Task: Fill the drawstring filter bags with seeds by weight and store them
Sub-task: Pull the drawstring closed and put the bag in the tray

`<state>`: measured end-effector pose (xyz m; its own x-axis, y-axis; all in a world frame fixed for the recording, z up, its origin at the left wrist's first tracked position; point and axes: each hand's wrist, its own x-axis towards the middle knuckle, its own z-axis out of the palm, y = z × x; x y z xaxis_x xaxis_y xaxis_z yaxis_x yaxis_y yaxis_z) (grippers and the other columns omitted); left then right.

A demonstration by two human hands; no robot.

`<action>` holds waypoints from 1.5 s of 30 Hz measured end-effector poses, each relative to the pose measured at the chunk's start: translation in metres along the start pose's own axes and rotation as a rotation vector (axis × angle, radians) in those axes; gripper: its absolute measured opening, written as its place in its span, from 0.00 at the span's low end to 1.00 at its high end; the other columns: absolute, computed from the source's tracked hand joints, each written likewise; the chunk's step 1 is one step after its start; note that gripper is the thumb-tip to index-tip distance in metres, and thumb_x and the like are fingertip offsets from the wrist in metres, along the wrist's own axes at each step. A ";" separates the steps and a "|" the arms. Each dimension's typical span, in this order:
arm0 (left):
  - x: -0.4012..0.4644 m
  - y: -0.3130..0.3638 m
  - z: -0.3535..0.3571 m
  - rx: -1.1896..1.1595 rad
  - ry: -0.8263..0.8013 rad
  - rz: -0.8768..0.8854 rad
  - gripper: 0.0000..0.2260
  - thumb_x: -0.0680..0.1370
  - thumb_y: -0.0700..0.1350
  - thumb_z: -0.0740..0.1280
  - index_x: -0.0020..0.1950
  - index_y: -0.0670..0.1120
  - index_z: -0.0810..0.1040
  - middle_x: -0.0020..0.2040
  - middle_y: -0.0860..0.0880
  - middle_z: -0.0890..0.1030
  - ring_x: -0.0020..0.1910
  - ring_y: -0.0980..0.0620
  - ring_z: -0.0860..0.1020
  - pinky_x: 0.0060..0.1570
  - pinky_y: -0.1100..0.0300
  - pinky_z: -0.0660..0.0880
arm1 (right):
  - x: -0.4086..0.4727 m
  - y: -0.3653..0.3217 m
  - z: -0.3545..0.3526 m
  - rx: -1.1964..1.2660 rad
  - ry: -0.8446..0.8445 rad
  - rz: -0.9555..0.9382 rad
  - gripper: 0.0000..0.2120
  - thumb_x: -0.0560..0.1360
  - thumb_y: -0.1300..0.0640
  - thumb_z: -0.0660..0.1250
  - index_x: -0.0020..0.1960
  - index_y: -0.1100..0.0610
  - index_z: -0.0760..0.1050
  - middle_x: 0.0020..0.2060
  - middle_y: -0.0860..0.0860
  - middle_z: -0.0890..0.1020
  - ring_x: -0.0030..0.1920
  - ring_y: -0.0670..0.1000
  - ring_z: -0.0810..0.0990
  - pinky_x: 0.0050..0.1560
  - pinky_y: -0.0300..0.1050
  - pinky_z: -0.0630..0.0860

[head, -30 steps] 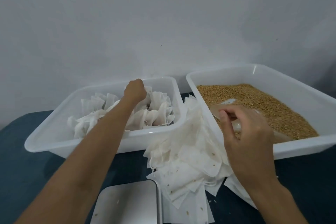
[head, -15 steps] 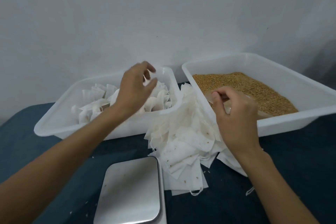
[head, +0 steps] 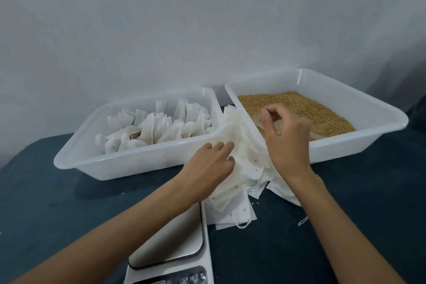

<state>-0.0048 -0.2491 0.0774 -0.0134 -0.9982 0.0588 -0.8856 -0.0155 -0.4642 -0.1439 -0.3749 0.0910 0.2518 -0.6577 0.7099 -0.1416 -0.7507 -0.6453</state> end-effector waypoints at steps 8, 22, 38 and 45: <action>-0.005 -0.004 -0.003 0.030 0.081 0.058 0.14 0.64 0.31 0.73 0.40 0.46 0.74 0.48 0.47 0.75 0.42 0.48 0.73 0.36 0.57 0.68 | 0.001 0.001 0.000 0.014 0.009 0.008 0.06 0.82 0.57 0.65 0.51 0.54 0.80 0.42 0.45 0.82 0.44 0.48 0.80 0.49 0.51 0.78; -0.040 -0.023 -0.016 -0.430 0.419 -0.027 0.16 0.74 0.41 0.80 0.38 0.40 0.73 0.40 0.45 0.75 0.35 0.44 0.73 0.30 0.50 0.73 | 0.001 0.000 0.000 -0.006 0.048 -0.034 0.05 0.83 0.57 0.64 0.54 0.55 0.79 0.46 0.45 0.82 0.48 0.47 0.79 0.53 0.50 0.76; -0.127 -0.014 0.005 -1.804 0.683 -0.626 0.06 0.78 0.39 0.70 0.55 0.43 0.81 0.46 0.39 0.86 0.42 0.45 0.84 0.39 0.60 0.80 | -0.050 -0.062 0.041 0.830 -1.044 0.395 0.13 0.79 0.56 0.71 0.62 0.58 0.81 0.55 0.56 0.84 0.50 0.55 0.84 0.54 0.47 0.81; -0.140 -0.028 0.016 -1.747 0.531 -0.643 0.09 0.79 0.31 0.70 0.54 0.44 0.83 0.48 0.47 0.85 0.44 0.52 0.82 0.43 0.62 0.78 | -0.052 -0.064 0.054 0.791 -0.928 0.478 0.07 0.79 0.57 0.70 0.51 0.60 0.83 0.40 0.55 0.82 0.39 0.51 0.79 0.46 0.44 0.80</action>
<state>0.0294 -0.1095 0.0677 0.6323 -0.7455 0.2107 -0.2222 0.0860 0.9712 -0.0959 -0.2894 0.0802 0.9401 -0.3217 0.1131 0.1166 -0.0084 -0.9931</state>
